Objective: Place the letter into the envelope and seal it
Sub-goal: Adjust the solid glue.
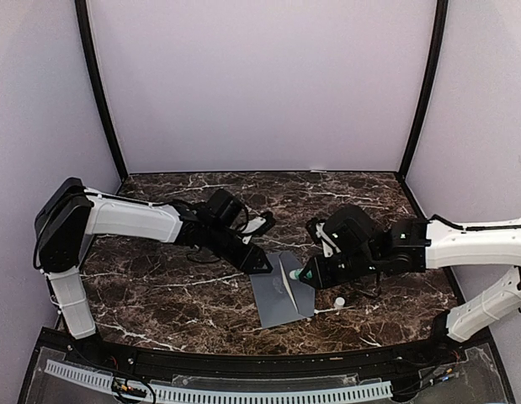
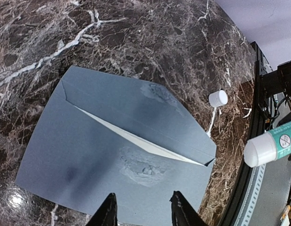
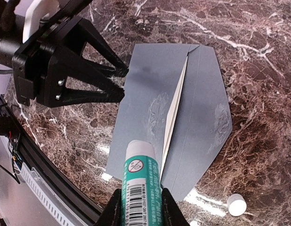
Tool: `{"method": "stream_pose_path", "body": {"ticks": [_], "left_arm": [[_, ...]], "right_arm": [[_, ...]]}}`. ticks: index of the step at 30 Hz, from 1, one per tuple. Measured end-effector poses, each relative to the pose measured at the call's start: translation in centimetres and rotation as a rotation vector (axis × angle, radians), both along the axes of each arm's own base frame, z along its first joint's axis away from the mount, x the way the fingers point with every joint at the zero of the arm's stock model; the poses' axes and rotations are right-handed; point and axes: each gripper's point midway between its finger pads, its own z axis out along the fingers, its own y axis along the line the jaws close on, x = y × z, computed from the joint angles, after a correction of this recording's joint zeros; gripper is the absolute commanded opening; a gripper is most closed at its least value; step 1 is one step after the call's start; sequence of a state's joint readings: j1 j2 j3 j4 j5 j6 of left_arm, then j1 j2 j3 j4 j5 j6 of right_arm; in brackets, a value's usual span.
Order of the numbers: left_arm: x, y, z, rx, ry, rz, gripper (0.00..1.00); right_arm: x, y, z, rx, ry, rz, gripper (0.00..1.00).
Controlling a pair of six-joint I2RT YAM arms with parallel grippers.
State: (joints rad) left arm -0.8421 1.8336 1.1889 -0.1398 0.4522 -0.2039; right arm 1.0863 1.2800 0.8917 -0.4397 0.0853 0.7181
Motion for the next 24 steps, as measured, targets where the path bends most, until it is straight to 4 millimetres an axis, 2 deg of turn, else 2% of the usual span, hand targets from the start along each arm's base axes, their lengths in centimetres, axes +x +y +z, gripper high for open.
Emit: {"method": "stream_pose_path", "body": {"ticks": [9, 13, 18, 24], "left_arm": [[0.3, -0.1, -3.9, 0.046, 0.034, -0.004, 0.28], [0.1, 0.1, -6.3, 0.082, 0.063, -0.008, 0.27], [0.5, -0.2, -6.4, 0.072, 0.055, -0.011, 0.27], [0.8, -0.5, -6.4, 0.072, 0.049, -0.008, 0.27]], "right_arm": [[-0.9, 1.4, -3.9, -0.073, 0.065, 0.009, 0.08], [-0.9, 2.1, -4.6, -0.097, 0.078, -0.004, 0.08], [-0.6, 3.3, -4.4, -0.096, 0.076, -0.016, 0.07], [0.1, 3.7, -5.7, -0.149, 0.077, -0.052, 0.07]]}}
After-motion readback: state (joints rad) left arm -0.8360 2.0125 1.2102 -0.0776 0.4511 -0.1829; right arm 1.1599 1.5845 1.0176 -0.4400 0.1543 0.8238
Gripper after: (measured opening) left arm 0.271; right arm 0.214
